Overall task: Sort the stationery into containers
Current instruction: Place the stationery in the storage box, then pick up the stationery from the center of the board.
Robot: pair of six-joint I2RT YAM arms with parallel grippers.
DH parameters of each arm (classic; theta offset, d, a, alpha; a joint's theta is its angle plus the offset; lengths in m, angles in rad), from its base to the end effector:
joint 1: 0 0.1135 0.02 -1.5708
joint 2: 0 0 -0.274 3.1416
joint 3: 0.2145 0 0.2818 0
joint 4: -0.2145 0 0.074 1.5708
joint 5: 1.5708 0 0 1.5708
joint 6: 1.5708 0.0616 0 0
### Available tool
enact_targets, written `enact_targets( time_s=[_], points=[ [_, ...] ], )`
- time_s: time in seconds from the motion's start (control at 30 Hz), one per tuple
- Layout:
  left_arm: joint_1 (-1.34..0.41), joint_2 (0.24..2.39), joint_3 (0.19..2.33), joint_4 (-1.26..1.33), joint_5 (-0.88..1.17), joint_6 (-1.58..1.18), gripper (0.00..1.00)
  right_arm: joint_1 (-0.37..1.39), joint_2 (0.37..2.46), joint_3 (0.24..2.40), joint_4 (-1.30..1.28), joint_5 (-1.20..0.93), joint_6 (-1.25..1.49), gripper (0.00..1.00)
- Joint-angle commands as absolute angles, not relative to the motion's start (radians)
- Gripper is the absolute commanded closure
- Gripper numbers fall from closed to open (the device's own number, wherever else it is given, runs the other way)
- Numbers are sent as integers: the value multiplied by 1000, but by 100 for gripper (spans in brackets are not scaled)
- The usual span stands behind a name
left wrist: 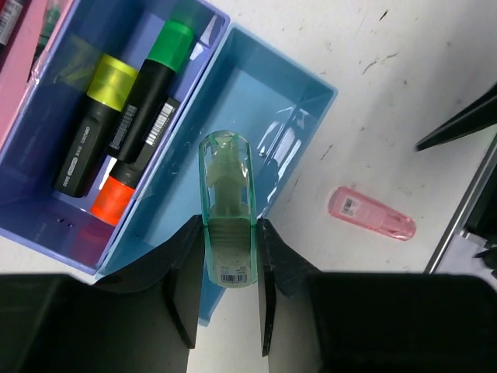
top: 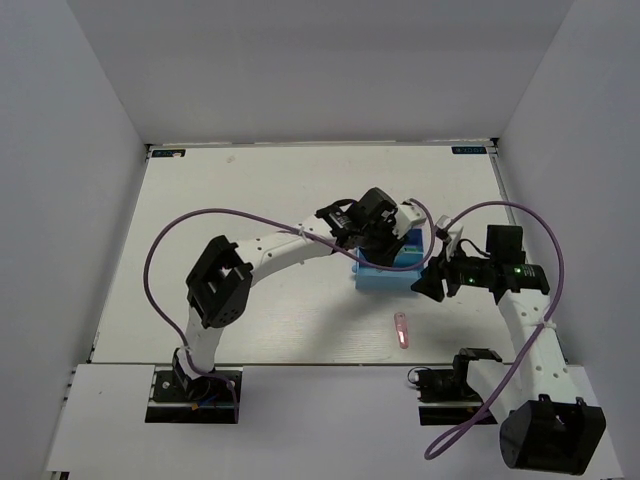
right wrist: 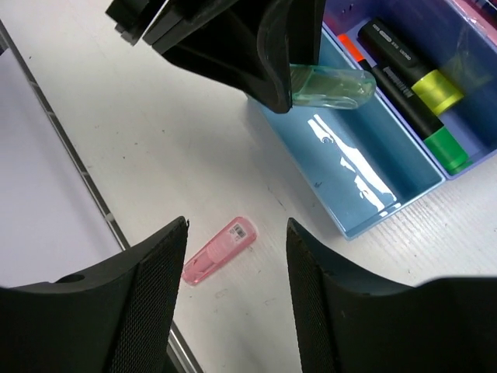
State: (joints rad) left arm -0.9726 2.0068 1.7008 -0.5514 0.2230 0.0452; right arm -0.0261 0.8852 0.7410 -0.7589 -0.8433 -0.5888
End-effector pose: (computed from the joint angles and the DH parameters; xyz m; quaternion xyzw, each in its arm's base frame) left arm 0.2726 -0.4242 0.2347 0.4876 0.7943 -0.2485 0.2637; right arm 0.1999 0.0408 0.2551 -0.3682 0.7909 0.2781 0.4020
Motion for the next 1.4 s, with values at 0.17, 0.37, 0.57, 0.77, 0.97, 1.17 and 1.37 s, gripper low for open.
enact_targets(
  time_s=[0.17,0.37,0.57,0.77,0.97,1.17,1.37],
  points=[
    [-959,2017,1729,-566,227,69,53,-75,884,787,-856,-956,-675,33],
    [-953,1983,1701,-535,175,57,38,-75,936,816,-983,-974,-758,32],
    [-946,1859,1637,-463,152,-26,91,-22,908,764,-1022,-820,-805,52],
    [-948,1474,1287,-385,-44,-185,49,136,957,719,-1048,-674,-751,54],
    [-940,1061,887,-529,-483,-343,2,302,1086,667,-916,-454,-576,44],
    [-874,758,720,-689,-528,-423,0,438,1215,709,-885,-323,-480,33],
    [-864,620,658,-747,-528,-449,0,554,1244,655,-740,-204,-352,22]
  ],
)
